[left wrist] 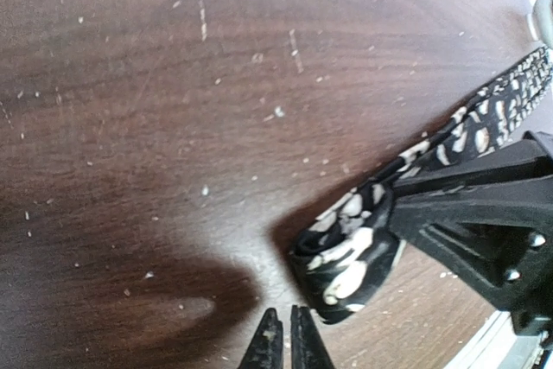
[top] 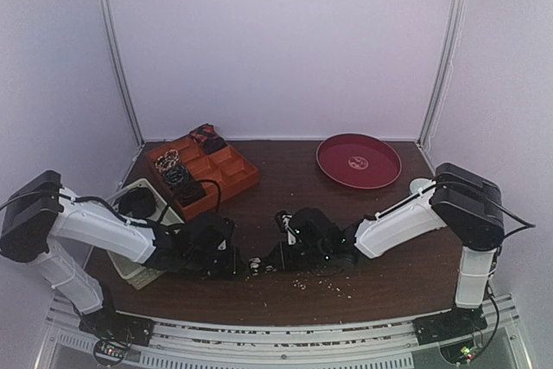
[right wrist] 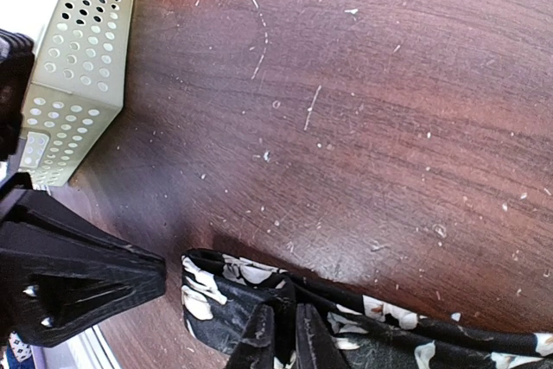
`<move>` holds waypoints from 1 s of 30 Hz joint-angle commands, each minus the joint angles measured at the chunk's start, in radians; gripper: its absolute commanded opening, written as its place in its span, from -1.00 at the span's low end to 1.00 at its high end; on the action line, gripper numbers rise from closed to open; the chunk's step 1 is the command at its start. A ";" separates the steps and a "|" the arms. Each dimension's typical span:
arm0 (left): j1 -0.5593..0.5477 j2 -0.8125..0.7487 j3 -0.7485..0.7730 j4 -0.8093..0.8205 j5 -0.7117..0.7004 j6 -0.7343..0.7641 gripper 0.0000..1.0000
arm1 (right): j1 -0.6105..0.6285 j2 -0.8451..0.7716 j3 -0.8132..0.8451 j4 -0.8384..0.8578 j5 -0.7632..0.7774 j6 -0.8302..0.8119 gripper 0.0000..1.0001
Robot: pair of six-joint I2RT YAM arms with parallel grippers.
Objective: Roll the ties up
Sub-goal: Roll the tie at the center of the board.
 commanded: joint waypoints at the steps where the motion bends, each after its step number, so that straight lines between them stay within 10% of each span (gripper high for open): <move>1: -0.008 0.030 -0.006 0.018 0.005 -0.010 -0.91 | -0.002 0.015 -0.013 -0.028 0.006 -0.014 -0.77; 30: -0.008 0.121 -0.024 0.377 0.109 -0.020 -1.00 | -0.004 -0.006 -0.047 0.045 0.017 -0.025 -0.79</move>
